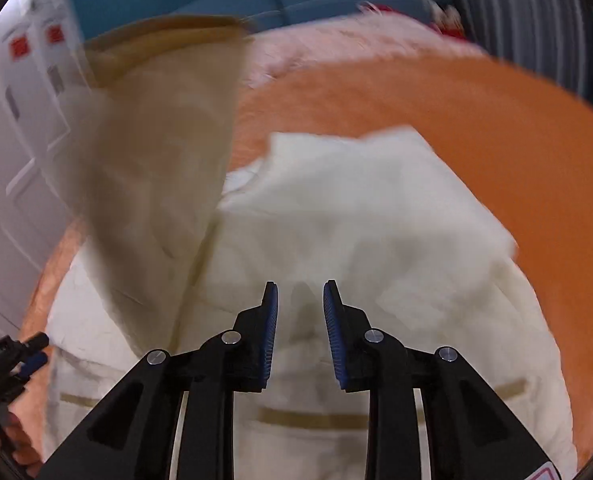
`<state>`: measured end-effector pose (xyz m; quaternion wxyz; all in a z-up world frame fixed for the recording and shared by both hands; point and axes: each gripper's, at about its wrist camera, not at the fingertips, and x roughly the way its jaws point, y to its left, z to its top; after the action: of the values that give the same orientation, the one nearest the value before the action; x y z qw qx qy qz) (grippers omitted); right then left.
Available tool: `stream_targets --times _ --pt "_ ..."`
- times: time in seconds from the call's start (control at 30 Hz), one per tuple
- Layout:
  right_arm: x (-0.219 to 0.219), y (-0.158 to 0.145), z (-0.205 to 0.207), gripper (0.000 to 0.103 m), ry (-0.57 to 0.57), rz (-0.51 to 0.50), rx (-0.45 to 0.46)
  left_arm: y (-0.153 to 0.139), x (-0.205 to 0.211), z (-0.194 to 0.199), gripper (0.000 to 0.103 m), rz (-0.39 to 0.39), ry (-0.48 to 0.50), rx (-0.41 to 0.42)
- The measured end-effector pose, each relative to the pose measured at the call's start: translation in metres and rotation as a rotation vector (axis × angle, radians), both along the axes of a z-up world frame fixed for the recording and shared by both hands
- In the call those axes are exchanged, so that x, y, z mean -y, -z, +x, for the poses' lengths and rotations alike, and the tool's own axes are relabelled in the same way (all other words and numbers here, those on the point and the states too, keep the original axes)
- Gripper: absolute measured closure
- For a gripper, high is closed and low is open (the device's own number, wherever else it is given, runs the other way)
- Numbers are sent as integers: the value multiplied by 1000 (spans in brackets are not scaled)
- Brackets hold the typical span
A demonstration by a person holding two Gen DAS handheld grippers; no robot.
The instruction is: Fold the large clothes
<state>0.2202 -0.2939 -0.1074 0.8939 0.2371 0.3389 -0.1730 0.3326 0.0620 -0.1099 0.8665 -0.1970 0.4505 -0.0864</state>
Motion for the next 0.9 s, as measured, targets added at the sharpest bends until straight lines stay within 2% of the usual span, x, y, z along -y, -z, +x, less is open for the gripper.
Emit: stream_targets --times 0.03,0.1,0.13,0.2,0.33,0.43,0.5,0.57,0.67,0.77,0.83,0.87,0.9 --pt "7 0 -7 74 10 25 16 1 0 -1 61 -24 -5 -3" --pt "22 -3 -21 60 31 77 50 5 1 1 61 -60 -23 -20" --pt "26 -5 -24 58 35 91 66 7 0 3 61 -82 -30 -33" --pt "31 -9 -32 46 47 121 107 12 -4 7 61 -141 -51 -64" --pt "42 -12 -42 44 96 214 182 16 -20 15 59 -264 -108 -83" --pt "54 -8 -58 43 165 287 260 20 -34 20 57 -308 -150 -89" --pt "57 -6 -72 37 199 324 300 23 -40 23 57 -319 -167 -99" --pt "61 -5 -75 35 209 338 316 28 -44 26 57 -334 -174 -112" --pt "63 0 -57 31 186 344 272 34 -43 28 57 -354 -181 -130" --pt "59 7 -33 31 141 317 213 32 -37 31 57 -318 -175 -125" --pt "54 6 -10 40 97 270 159 30 -31 36 58 -288 -163 -131" --pt "52 4 -5 63 79 253 144 29 -29 37 59 -282 -161 -131" --pt "49 -2 2 86 54 225 130 26 -28 38 68 -269 -160 -129"
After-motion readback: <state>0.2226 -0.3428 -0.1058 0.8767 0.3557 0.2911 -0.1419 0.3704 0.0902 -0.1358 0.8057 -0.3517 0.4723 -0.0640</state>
